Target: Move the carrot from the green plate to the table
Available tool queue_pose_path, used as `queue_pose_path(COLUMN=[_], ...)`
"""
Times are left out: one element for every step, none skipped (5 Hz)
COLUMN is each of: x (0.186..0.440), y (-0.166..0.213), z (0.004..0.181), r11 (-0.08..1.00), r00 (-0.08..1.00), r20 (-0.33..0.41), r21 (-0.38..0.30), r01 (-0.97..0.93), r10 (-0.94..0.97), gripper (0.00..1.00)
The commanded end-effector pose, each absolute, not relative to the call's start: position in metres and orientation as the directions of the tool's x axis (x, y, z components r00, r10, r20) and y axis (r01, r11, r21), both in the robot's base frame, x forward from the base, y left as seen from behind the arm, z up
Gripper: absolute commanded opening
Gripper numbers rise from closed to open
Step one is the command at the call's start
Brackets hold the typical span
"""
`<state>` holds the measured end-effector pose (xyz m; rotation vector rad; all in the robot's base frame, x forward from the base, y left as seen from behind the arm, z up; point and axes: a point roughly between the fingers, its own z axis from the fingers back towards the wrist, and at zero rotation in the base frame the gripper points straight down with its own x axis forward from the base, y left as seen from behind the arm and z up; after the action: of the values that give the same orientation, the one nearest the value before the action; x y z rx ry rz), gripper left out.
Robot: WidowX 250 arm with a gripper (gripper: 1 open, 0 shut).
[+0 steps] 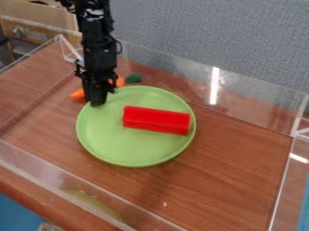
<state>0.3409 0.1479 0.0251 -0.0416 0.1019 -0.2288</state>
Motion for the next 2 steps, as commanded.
queue_pose_path(x=[0.3332, 0.3252], y=[0.1638, 0.1614], z=[0.0284, 0.0300], r11=[0.979, 0.976], r00=[0.975, 0.972], r20=[-0.097, -0.100], r21=[-0.054, -0.073], r01=[0.196, 0.205], r10=[-0.200, -0.211], gripper=[0.00, 0.00])
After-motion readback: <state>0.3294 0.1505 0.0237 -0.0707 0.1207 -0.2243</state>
